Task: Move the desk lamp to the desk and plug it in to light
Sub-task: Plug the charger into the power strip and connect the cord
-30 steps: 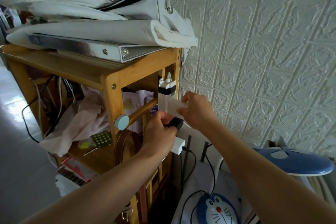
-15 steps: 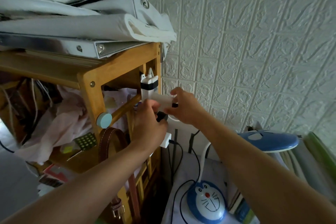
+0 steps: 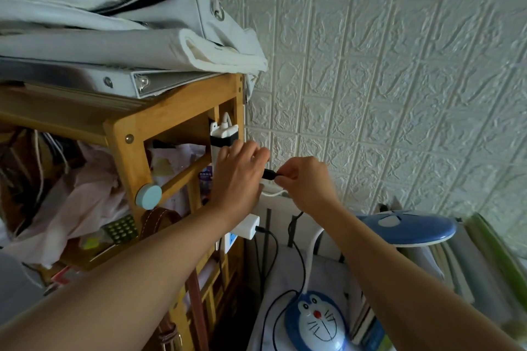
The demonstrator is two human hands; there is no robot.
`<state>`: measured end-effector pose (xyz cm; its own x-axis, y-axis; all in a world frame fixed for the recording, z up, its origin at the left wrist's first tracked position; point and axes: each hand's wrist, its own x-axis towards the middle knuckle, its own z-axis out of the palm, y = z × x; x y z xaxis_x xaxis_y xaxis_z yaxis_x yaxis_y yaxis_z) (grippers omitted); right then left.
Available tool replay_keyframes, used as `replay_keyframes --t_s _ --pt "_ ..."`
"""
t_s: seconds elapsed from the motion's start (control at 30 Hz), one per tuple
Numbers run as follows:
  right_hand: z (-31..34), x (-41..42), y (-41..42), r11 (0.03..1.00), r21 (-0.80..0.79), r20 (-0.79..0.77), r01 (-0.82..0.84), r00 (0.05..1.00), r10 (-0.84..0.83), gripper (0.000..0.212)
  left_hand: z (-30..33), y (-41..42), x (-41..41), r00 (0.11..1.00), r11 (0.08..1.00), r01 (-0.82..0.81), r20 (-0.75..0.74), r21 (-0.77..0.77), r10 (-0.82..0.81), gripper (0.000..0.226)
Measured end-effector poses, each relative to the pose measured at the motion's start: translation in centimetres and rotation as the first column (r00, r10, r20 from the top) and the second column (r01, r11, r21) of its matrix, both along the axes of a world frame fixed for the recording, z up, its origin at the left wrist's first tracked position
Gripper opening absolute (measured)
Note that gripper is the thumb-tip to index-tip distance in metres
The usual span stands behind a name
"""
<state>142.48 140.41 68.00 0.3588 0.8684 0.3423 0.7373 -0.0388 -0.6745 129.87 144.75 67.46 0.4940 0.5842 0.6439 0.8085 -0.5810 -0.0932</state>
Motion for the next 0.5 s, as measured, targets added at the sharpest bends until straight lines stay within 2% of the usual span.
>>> replay_keyframes --t_s 0.5 --pt "0.02 -0.35 0.78 0.999 0.017 0.007 -0.031 1.000 0.030 0.006 -0.45 0.89 -0.22 0.999 0.998 0.024 -0.026 0.053 -0.023 0.043"
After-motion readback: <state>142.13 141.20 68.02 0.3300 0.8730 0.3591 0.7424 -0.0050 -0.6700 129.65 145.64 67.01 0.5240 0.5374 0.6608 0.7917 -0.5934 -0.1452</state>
